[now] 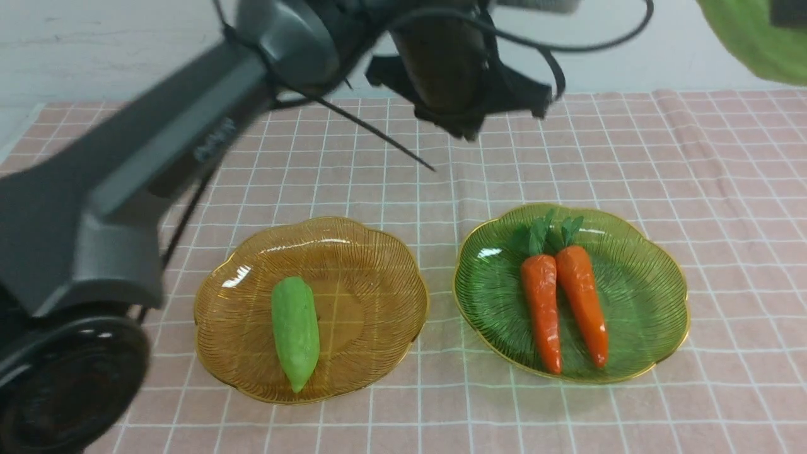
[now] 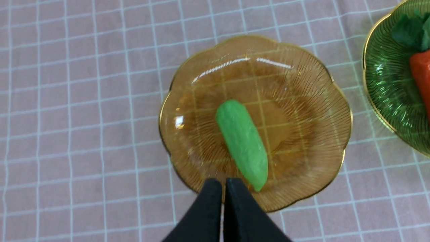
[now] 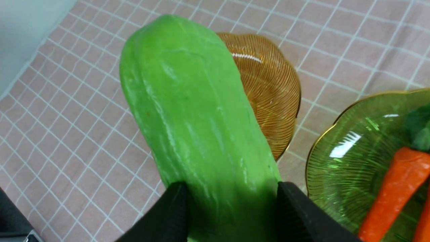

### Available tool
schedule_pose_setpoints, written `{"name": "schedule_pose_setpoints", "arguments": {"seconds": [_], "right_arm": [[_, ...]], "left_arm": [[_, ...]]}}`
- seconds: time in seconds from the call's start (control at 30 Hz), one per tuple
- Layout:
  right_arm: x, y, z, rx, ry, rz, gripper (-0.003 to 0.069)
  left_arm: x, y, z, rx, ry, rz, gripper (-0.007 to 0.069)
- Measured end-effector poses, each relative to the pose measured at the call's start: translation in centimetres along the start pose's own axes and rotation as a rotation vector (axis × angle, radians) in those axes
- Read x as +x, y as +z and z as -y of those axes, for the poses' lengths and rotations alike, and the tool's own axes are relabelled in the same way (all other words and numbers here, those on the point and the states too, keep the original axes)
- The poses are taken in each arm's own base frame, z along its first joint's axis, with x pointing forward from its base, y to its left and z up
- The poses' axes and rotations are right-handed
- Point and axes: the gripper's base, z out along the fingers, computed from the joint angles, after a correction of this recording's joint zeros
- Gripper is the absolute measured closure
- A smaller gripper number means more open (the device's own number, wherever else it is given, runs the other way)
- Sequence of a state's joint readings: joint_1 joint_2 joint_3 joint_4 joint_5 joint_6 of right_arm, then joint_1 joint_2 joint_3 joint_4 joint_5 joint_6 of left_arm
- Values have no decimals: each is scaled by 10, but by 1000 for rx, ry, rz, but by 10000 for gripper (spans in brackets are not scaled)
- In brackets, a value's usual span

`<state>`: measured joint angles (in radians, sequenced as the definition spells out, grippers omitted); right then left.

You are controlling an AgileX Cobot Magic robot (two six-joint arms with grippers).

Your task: Put different types of vegetables on the plate.

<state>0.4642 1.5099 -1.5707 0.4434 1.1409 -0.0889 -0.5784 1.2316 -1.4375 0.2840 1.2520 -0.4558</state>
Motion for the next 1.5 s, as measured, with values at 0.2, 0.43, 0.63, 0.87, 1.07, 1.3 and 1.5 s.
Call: {"name": "schedule_pose_setpoints", "arguments": {"seconds": [0.2,0.43,0.63,0.87,1.07,1.3,1.5], "right_arm": [[-2,77,-6,2,17,-51,343],[4,148,7,11,87,-76,343],[14,197,22,2,186,-93,340],[24,230,31,-17,285,-110,241],[22,230,30,-46,309,-130,134],[-9,182,35,-63,188,-220,197],[-48,70,27,55,24,-86,525]], "left_arm": [[58,-26,-30,4,-105,22,628],[118,-43,-58,29,-159,79,628],[162,-58,-80,76,-208,177,628],[179,-63,-88,85,-223,206,628],[181,-61,-88,75,-222,189,628],[181,-60,-89,70,-214,192,628],[181,-60,-89,62,-212,195,628]]}}
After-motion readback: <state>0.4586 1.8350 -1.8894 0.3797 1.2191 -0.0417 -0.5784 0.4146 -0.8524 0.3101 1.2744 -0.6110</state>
